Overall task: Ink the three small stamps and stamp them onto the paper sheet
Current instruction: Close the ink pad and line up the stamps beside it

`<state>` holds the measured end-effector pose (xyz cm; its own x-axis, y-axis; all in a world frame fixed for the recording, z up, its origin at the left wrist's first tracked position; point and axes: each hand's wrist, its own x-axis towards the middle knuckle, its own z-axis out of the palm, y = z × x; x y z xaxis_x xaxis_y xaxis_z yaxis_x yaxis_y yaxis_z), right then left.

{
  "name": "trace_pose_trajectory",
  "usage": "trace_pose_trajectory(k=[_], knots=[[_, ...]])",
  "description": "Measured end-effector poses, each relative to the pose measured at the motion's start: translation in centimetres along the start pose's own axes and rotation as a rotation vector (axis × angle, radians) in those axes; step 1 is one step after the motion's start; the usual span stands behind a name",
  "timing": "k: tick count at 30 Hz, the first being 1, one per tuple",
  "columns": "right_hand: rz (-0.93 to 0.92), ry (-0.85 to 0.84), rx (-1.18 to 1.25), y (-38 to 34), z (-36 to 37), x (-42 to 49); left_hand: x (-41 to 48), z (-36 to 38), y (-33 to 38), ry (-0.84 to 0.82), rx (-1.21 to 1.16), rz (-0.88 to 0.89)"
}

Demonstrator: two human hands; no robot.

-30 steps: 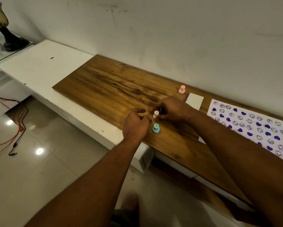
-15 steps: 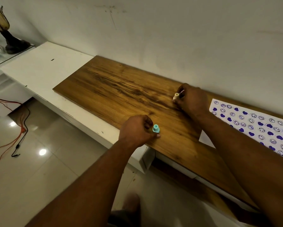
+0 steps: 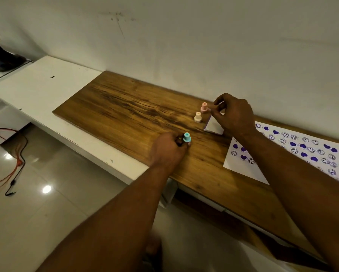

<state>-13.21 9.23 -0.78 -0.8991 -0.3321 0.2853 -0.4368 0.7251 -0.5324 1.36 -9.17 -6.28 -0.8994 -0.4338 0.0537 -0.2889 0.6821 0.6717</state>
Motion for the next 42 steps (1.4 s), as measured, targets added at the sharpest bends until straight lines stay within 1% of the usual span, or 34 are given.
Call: trace_pose_trajectory(k=[4, 8, 12, 17, 25, 34, 42], knots=[[-0.051, -0.145, -0.034, 2.6, -1.8, -0.9, 1.6, 1.6, 1.2, 0.068, 0.045, 0.003], [-0.107, -0.309, -0.174, 4.4, -3.0, -1.2, 2.4, 2.8, 1.7, 0.115, 0.136, 0.038], [-0.110, -0.382, -0.231, 5.2, -2.9, -1.3, 3.0, 3.5, 2.0, 0.117, 0.188, 0.055], [-0.170, -0.390, -0.264, 5.0, -1.6, -1.6, 3.4, 3.6, 2.1, 0.091, 0.209, 0.034], [-0.122, -0.376, -0.214, 5.2, -0.7, -1.6, 4.1, 3.7, 2.0, 0.066, 0.252, 0.032], [-0.111, -0.370, -0.186, 5.5, -0.4, -1.6, 4.8, 3.8, 1.9, 0.020, 0.295, 0.038], [-0.118, -0.367, -0.190, 5.7, -0.4, -1.4, 4.5, 3.7, 2.5, 0.023, 0.272, 0.017]])
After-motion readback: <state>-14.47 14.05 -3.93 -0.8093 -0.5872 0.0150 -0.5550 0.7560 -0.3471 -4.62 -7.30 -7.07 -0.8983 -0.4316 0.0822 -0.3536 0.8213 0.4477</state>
